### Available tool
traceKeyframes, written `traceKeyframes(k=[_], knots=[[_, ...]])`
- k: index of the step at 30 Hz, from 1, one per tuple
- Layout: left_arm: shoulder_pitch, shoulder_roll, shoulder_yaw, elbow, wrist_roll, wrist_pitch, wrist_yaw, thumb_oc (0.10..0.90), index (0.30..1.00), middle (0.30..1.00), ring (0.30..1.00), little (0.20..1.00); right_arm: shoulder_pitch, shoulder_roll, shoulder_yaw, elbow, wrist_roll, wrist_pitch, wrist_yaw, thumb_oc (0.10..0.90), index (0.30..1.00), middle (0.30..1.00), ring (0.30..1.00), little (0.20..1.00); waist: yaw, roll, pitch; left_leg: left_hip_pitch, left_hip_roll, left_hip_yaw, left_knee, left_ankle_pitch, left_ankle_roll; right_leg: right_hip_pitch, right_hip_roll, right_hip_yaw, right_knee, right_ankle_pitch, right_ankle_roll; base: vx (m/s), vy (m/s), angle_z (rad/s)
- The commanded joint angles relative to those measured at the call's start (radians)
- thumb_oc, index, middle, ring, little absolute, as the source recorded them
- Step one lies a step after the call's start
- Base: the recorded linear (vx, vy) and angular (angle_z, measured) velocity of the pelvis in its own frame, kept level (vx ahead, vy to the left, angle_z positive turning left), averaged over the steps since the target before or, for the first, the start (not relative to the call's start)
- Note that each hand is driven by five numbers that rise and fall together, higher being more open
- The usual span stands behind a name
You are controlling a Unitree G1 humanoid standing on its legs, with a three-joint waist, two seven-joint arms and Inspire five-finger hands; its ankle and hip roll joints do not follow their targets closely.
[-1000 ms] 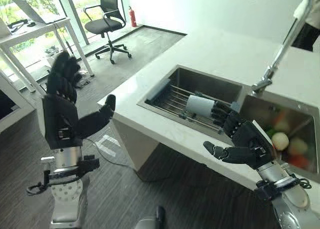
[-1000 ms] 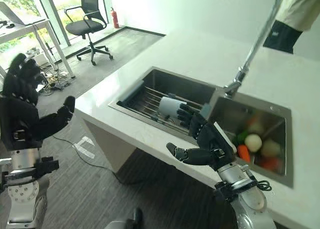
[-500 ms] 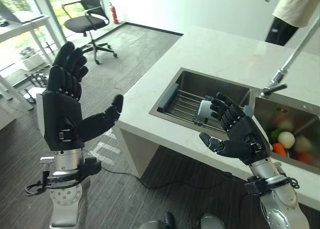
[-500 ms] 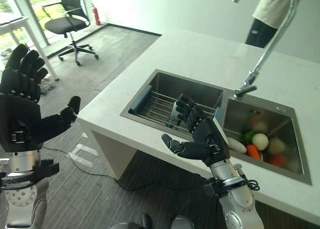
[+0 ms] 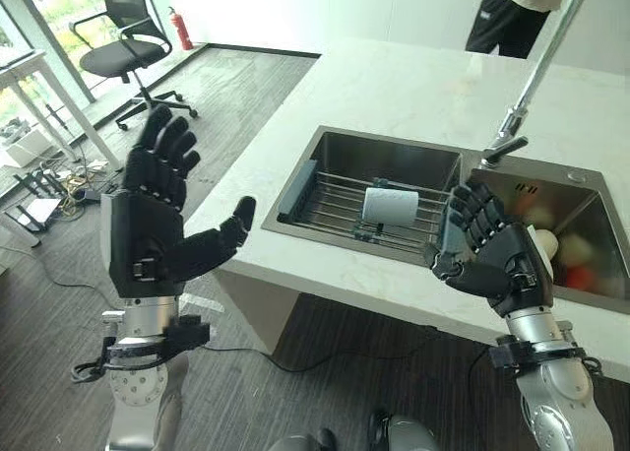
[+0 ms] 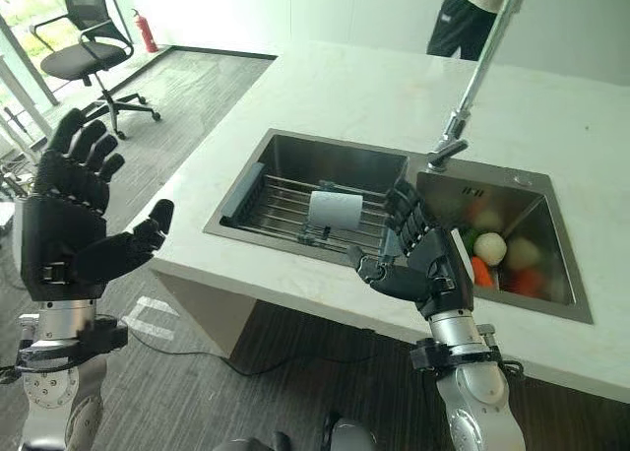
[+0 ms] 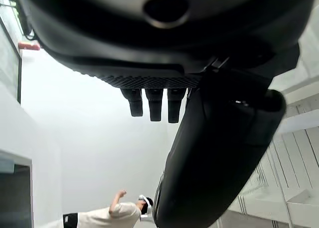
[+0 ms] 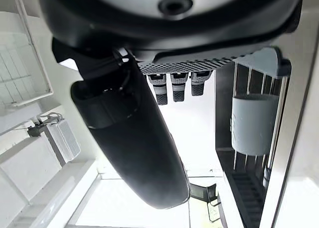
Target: Place the dishes in the dishwasher.
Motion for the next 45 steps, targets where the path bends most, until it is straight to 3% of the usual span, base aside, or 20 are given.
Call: traceKeyframes(k=[1, 2, 3, 4, 7, 9, 11, 12, 16, 18, 19, 23, 25, 26, 32, 39, 45], knots=[[-0.083, 0.007, 0.006, -0.12, 0.003, -0.091, -0.017, 0.8, 0.9, 0.9, 0.9, 0.9, -0.104, -0.032, -0.051, -0.044, 0.0, -0.11, 0.005, 0.8, 0.9, 0.9, 0.9, 0.9, -0.009, -0.014, -0.014, -0.025, 0.05, 0.011, 0.144, 0.056, -0.054, 0.09, 0.018, 0.022, -0.099, -0.048, 0.043, 0.07, 0.14, -0.41], [-0.08, 0.018, 0.009, -0.115, -0.002, -0.06, -0.038, 0.8, 0.9, 0.9, 0.9, 0.9, -0.129, -0.041, -0.053, -0.031, 0.016, -0.098, 0.011, 0.8, 0.9, 0.9, 0.9, 0.9, -0.013, -0.001, -0.009, -0.043, 0.083, 0.006, 0.083, -0.028, -0.031, 0.081, 0.035, 0.057, -0.099, -0.055, 0.058, 0.1, 0.233, -0.48], [-0.065, 0.028, 0.022, -0.113, -0.019, -0.064, -0.054, 0.8, 0.9, 0.9, 0.9, 0.9, -0.133, -0.04, -0.063, -0.023, 0.022, -0.096, 0.03, 0.8, 0.9, 0.9, 0.9, 0.9, -0.014, 0.025, -0.014, -0.087, 0.122, -0.023, 0.083, -0.073, -0.033, 0.072, 0.064, 0.085, -0.099, -0.059, 0.069, 0.21, 0.378, -0.71], [-0.041, 0.04, 0.043, -0.109, -0.032, -0.046, -0.094, 0.8, 0.9, 0.9, 0.9, 0.9, -0.127, -0.036, -0.073, -0.025, 0.026, -0.102, 0.062, 0.8, 0.9, 0.9, 0.9, 0.9, -0.002, 0.05, -0.013, -0.185, 0.149, -0.112, 0.083, -0.042, -0.063, 0.088, 0.095, 0.129, -0.099, -0.082, 0.073, 0.18, 0.3, -0.68], [-0.052, 0.045, 0.038, -0.098, 0.042, -0.065, -0.102, 0.8, 0.9, 0.9, 0.9, 0.9, -0.156, -0.049, -0.06, -0.033, 0.016, -0.11, 0.039, 0.8, 0.9, 0.9, 0.9, 0.9, 0.017, 0.062, -0.011, -0.25, 0.178, -0.136, 0.083, -0.02, -0.073, 0.101, 0.086, 0.137, -0.099, -0.118, 0.07, 0.09, 0.269, -0.77], [-0.062, 0.057, 0.043, -0.087, 0.058, -0.058, -0.111, 0.8, 0.9, 0.9, 0.9, 0.9, -0.152, -0.047, -0.067, -0.036, 0.026, -0.113, 0.035, 0.8, 0.9, 0.9, 0.9, 0.9, 0.009, 0.065, -0.019, -0.242, 0.193, -0.109, 0.083, -0.03, -0.074, 0.107, 0.068, 0.123, -0.099, -0.123, 0.078, 0.06, 0.262, -0.78], [-0.065, 0.091, 0.054, -0.094, 0.046, -0.03, -0.137, 0.8, 0.9, 0.9, 0.9, 0.9, -0.103, -0.041, -0.087, -0.073, 0.062, -0.098, 0.05, 0.8, 0.9, 0.9, 0.9, 0.9, 0.0, 0.069, -0.034, -0.205, 0.172, -0.12, 0.083, -0.058, -0.059, 0.122, 0.038, 0.118, -0.099, -0.123, 0.102, 0.19, 0.416, -0.44], [-0.086, 0.118, 0.056, -0.108, 0.042, -0.002, -0.171, 0.8, 0.9, 0.9, 0.9, 0.9, -0.08, -0.035, -0.095, -0.092, 0.045, -0.088, 0.05, 0.8, 0.9, 0.9, 0.9, 0.9, -0.007, 0.065, -0.043, -0.183, 0.165, -0.113, 0.083, -0.073, -0.052, 0.127, 0.012, 0.108, -0.099, -0.116, 0.119, 0.21, 0.44, -0.11], [-0.147, 0.138, 0.025, -0.11, 0.05, 0.05, -0.208, 0.8, 0.9, 0.9, 0.9, 0.9, -0.098, -0.02, -0.087, -0.091, 0.034, -0.067, 0.019, 0.8, 0.9, 0.9, 0.9, 0.9, -0.007, 0.05, -0.049, -0.167, 0.135, -0.126, 0.083, -0.088, -0.031, 0.162, -0.009, 0.087, -0.099, -0.108, 0.135, 0.12, 0.24, -0.07], [-0.164, 0.146, 0.006, -0.103, 0.087, 0.053, -0.213, 0.8, 0.9, 0.9, 0.9, 0.9, -0.11, -0.001, -0.069, -0.083, 0.02, -0.066, 0.023, 0.8, 0.9, 0.9, 0.9, 0.9, -0.011, 0.051, -0.042, -0.16, 0.126, -0.145, 0.083, -0.088, -0.012, 0.177, 0.0, 0.058, -0.099, -0.023, 0.149, 0.1, 0.133, -0.16], [-0.172, 0.146, 0.003, -0.097, 0.107, 0.053, -0.21, 0.8, 0.9, 0.9, 0.9, 0.9, -0.12, 0.004, -0.06, -0.075, 0.018, -0.067, 0.028, 0.8, 0.9, 0.9, 0.9, 0.9, -0.016, 0.053, -0.033, -0.158, 0.127, -0.154, 0.083, -0.087, -0.006, 0.164, 0.005, 0.066, -0.099, -0.009, 0.148, 0.0, 0.023, -0.16], [-0.228, 0.183, -0.018, -0.086, 0.159, 0.085, -0.175, 0.8, 0.9, 0.9, 0.9, 0.9, -0.166, 0.009, -0.023, -0.045, -0.003, -0.083, 0.032, 0.8, 0.9, 0.9, 0.9, 0.9, -0.005, 0.036, -0.014, -0.167, 0.145, -0.125, 0.083, -0.094, -0.02, 0.067, -0.055, 0.057, -0.099, -0.015, 0.151, -0.08, -0.109, -0.15], [-0.229, 0.187, -0.012, -0.094, 0.147, 0.139, -0.184, 0.8, 0.9, 0.9, 0.9, 0.9, -0.177, -0.015, -0.027, -0.041, 0.01, -0.086, 0.039, 0.8, 0.9, 0.9, 0.9, 0.9, 0.0, 0.023, -0.017, -0.162, 0.16, -0.087, 0.083, -0.105, -0.02, 0.055, -0.057, 0.064, -0.099, -0.031, 0.156, -0.04, -0.164, -0.13], [-0.24, 0.182, -0.031, -0.098, 0.122, 0.197, -0.198, 0.8, 0.9, 0.9, 0.9, 0.9, -0.204, -0.03, -0.027, -0.039, 0.011, -0.07, 0.028, 0.8, 0.9, 0.9, 0.9, 0.9, 0.002, 0.019, -0.022, -0.162, 0.171, -0.07, 0.083, -0.104, -0.025, 0.046, -0.053, 0.064, -0.099, -0.037, 0.15, -0.01, -0.159, -0.17], [-0.253, 0.171, -0.057, -0.098, 0.147, 0.272, -0.189, 0.8, 0.9, 0.9, 0.9, 0.9, -0.238, -0.061, -0.022, -0.051, 0.005, -0.034, 0.001, 0.8, 0.9, 0.9, 0.9, 0.9, 0.005, 0.026, -0.049, -0.139, 0.209, -0.017, 0.083, -0.114, -0.043, 0.049, -0.038, 0.049, -0.099, -0.063, 0.142, 0.06, -0.136, -0.15], [-0.267, 0.202, -0.076, -0.095, 0.201, 0.371, -0.212, 0.8, 0.9, 0.9, 0.9, 0.9, -0.213, -0.078, -0.032, -0.071, 0.003, -0.017, -0.001, 0.8, 0.9, 0.9, 0.9, 0.9, -0.02, 0.044, -0.063, -0.118, 0.225, -0.009, 0.083, -0.121, -0.055, 0.066, -0.028, 0.047, -0.099, -0.08, 0.137, 0.05, -0.098, -0.08], [-0.33, 0.246, -0.122, -0.072, 0.245, 0.382, -0.188, 0.8, 0.9, 0.9, 0.9, 0.9, -0.239, -0.098, -0.005, -0.059, -0.018, -0.013, -0.031, 0.8, 0.9, 0.9, 0.9, 0.9, -0.039, 0.061, -0.073, -0.102, 0.226, -0.006, 0.083, -0.128, -0.057, 0.073, -0.026, 0.054, -0.099, -0.083, 0.139, 0.0, -0.009, -0.01]])
